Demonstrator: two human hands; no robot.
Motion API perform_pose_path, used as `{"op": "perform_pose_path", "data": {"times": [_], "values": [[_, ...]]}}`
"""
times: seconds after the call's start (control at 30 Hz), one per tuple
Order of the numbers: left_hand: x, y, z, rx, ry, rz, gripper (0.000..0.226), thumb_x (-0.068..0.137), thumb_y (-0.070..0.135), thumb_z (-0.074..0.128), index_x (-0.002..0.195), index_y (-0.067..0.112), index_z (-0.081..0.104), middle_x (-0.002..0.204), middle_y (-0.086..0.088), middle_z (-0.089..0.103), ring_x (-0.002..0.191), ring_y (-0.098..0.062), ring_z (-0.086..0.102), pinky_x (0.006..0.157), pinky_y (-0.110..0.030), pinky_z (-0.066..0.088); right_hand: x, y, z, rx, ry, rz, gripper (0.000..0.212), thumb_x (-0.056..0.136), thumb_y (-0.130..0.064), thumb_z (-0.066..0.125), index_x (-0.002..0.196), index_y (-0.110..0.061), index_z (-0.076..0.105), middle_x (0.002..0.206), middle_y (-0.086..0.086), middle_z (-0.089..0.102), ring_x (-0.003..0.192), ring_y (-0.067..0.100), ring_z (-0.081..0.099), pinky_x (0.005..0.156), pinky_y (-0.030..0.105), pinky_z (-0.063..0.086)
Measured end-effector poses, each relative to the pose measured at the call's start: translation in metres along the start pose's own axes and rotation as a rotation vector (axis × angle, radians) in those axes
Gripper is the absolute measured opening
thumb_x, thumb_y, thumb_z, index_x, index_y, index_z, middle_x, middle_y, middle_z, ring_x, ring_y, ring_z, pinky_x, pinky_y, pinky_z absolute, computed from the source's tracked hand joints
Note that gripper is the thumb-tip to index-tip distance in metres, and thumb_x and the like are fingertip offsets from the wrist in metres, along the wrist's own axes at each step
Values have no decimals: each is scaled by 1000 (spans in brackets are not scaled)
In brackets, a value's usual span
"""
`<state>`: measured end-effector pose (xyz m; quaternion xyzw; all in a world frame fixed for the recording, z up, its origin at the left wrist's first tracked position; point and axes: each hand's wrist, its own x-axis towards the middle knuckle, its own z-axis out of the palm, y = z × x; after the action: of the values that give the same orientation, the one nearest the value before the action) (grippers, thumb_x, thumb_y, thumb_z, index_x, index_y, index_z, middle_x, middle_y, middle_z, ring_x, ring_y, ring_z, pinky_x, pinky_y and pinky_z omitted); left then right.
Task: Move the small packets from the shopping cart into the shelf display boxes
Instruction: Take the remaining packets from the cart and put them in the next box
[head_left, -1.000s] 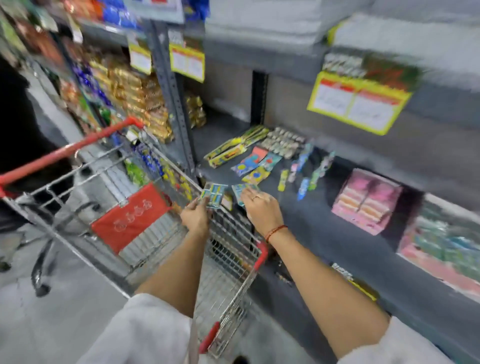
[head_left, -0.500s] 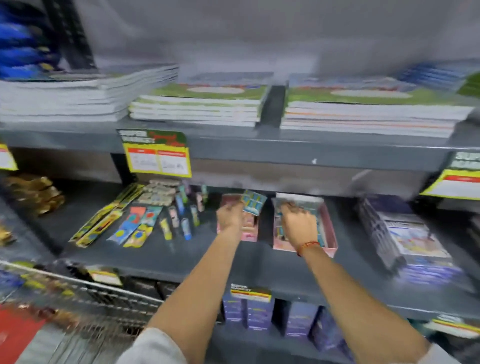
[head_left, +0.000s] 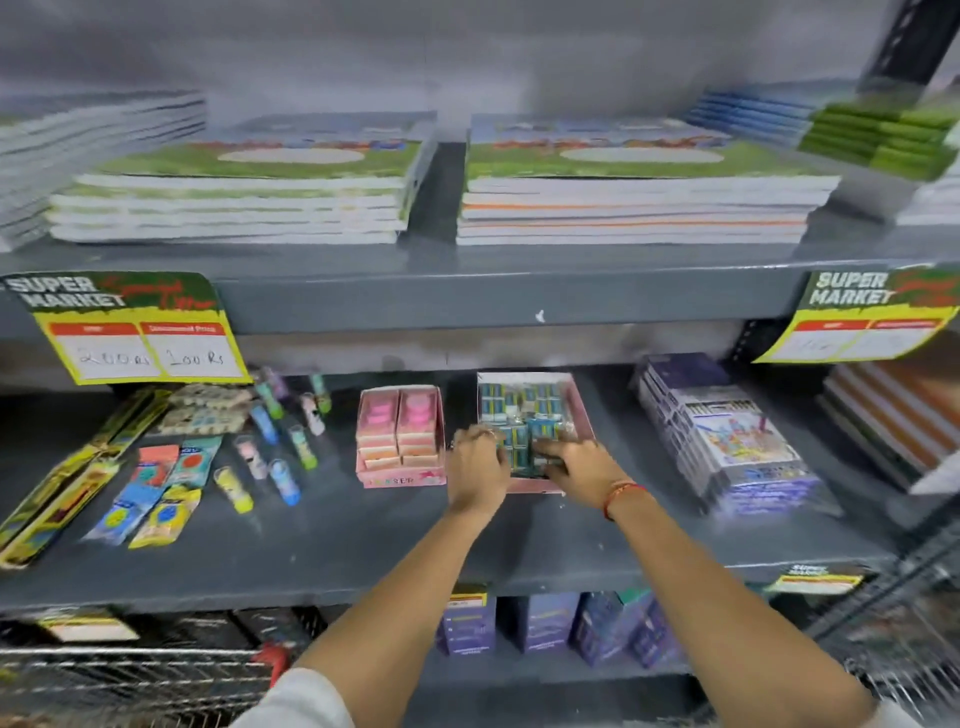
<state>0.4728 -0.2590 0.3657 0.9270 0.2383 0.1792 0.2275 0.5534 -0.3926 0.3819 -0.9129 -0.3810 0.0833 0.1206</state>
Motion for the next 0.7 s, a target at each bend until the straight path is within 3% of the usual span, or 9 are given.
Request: {"op": "perform_pose_path", "data": {"times": [0.07,0.13,0.2,0.3,0.57,0.7], "values": [[0,-6,-2,117,-125,164,34,96,24,46,119,9,65,131,-6,61,122,-23,54,102,-38,45,3,6,-3,78,-73,18,41,93,-23,51,133,-16,52,147,12,42,132,31,42,111,38,36],[-2,-11,-3,192,-268,274,45,98,37,39,132,12,55,146,-4,49,138,-19,40,114,-45,29,4,10,-5,100,-52,51,42,93,-20,53,134,-7,50,148,15,38,134,31,39,111,37,35],[-7,-17,-4,280,-359,326,53,99,43,35,143,14,40,155,-1,35,146,-16,26,119,-52,13,9,11,-3,131,-45,78,44,94,-19,54,135,-5,46,148,15,38,133,32,41,111,37,36],[-9,-24,-5,362,-368,369,54,101,38,32,149,16,26,159,0,24,148,-15,18,120,-54,2,14,6,2,128,-96,58,47,93,-13,53,139,-8,42,150,14,37,136,32,37,115,37,31],[-8,-21,-13,414,-382,388,52,101,32,36,149,17,25,158,1,27,147,-15,22,120,-56,1,17,-1,9,2,-124,71,47,98,-17,44,144,-11,34,157,11,22,142,32,26,117,42,27],[-12,-19,-19,431,-412,397,54,101,35,33,150,15,22,159,-2,24,148,-16,20,120,-55,1,7,-7,12,-136,-19,48,46,100,-20,39,145,-11,32,156,14,25,143,33,21,116,44,27]]}}
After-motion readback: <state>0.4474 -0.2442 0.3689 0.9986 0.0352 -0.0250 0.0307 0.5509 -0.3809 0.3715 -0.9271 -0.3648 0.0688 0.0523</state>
